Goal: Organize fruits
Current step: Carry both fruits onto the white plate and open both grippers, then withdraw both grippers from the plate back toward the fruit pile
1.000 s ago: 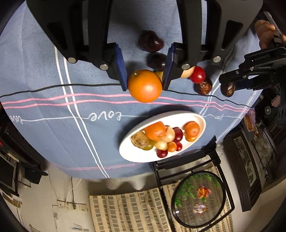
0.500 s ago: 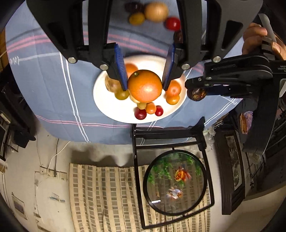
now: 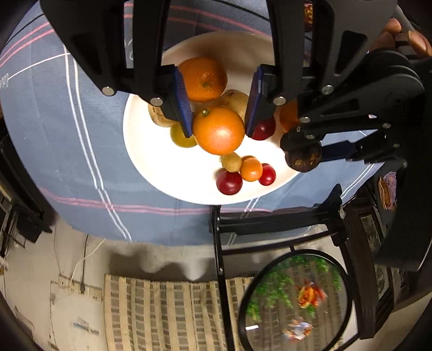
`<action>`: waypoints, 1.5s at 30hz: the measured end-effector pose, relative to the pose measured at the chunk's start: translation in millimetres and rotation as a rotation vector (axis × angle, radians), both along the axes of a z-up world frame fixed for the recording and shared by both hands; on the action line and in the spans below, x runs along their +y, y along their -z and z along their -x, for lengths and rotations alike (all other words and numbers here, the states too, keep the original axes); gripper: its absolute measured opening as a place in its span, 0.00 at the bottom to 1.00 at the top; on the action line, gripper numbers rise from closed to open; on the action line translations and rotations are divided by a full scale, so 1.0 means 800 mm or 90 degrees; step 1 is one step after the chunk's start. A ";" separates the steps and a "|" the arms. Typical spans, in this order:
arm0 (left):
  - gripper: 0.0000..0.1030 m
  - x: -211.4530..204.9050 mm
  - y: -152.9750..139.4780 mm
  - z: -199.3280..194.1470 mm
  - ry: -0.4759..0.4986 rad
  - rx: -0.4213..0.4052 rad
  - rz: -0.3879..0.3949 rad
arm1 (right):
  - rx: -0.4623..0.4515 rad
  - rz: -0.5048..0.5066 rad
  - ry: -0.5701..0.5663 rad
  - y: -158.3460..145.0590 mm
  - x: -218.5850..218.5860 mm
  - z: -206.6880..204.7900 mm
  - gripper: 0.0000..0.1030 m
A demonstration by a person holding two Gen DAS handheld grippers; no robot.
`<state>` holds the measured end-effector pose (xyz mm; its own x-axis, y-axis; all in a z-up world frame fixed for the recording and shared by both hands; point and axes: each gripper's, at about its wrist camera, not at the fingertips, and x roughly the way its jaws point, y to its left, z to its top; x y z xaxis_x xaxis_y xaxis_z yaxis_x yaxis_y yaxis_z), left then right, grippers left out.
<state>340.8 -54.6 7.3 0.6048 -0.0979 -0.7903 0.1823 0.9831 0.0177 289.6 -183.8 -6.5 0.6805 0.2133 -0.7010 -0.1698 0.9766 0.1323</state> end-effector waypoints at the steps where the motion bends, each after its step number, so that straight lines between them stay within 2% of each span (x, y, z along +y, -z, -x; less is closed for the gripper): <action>1: 0.51 0.002 0.001 0.001 -0.005 0.000 0.009 | 0.010 -0.003 0.004 0.003 -0.002 -0.003 0.39; 3: 0.72 0.008 -0.001 0.004 -0.020 -0.006 0.019 | 0.018 -0.005 0.021 0.004 -0.008 -0.004 0.40; 5: 0.78 0.014 -0.006 0.009 -0.010 -0.003 0.057 | 0.014 -0.031 0.026 0.000 -0.017 0.002 0.41; 6: 0.83 0.016 -0.009 0.011 -0.007 -0.004 0.066 | 0.012 -0.046 0.029 -0.003 -0.023 0.006 0.42; 8: 0.86 0.020 -0.019 0.021 -0.011 -0.016 0.070 | 0.011 -0.059 0.033 -0.008 -0.032 0.017 0.42; 10: 0.86 0.024 -0.027 0.036 0.001 -0.019 0.082 | 0.016 -0.081 0.024 -0.013 -0.039 0.031 0.52; 11: 0.87 0.026 -0.030 0.044 0.005 -0.020 0.082 | 0.016 -0.092 0.024 -0.015 -0.044 0.041 0.61; 14: 0.89 0.032 -0.034 0.074 0.008 -0.029 0.081 | 0.002 -0.117 0.025 -0.024 -0.060 0.074 0.61; 20: 0.89 0.045 -0.021 0.127 0.003 -0.015 0.087 | -0.010 -0.114 0.045 -0.027 -0.084 0.130 0.61; 30: 0.89 0.059 0.012 0.177 -0.035 0.001 0.071 | -0.026 -0.025 0.049 -0.009 -0.074 0.194 0.61; 32: 0.89 0.061 0.017 0.181 -0.034 0.007 0.069 | -0.025 -0.018 0.035 -0.004 -0.072 0.200 0.61; 36: 0.89 0.068 0.028 0.187 -0.033 0.007 0.063 | 0.020 -0.008 0.010 0.018 -0.074 0.210 0.61; 39: 0.89 0.069 0.035 0.185 -0.023 0.022 0.067 | 0.041 -0.004 0.021 0.025 -0.080 0.207 0.61; 45: 0.89 0.061 0.043 0.183 -0.004 0.042 0.061 | 0.051 0.025 0.009 0.029 -0.070 0.207 0.61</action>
<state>194.3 -6.2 -26.9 0.5532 -0.1709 -0.8153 0.1737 0.9809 -0.0877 123.8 -239.8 -29.4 0.6242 0.1753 -0.7613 -0.1457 0.9835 0.1070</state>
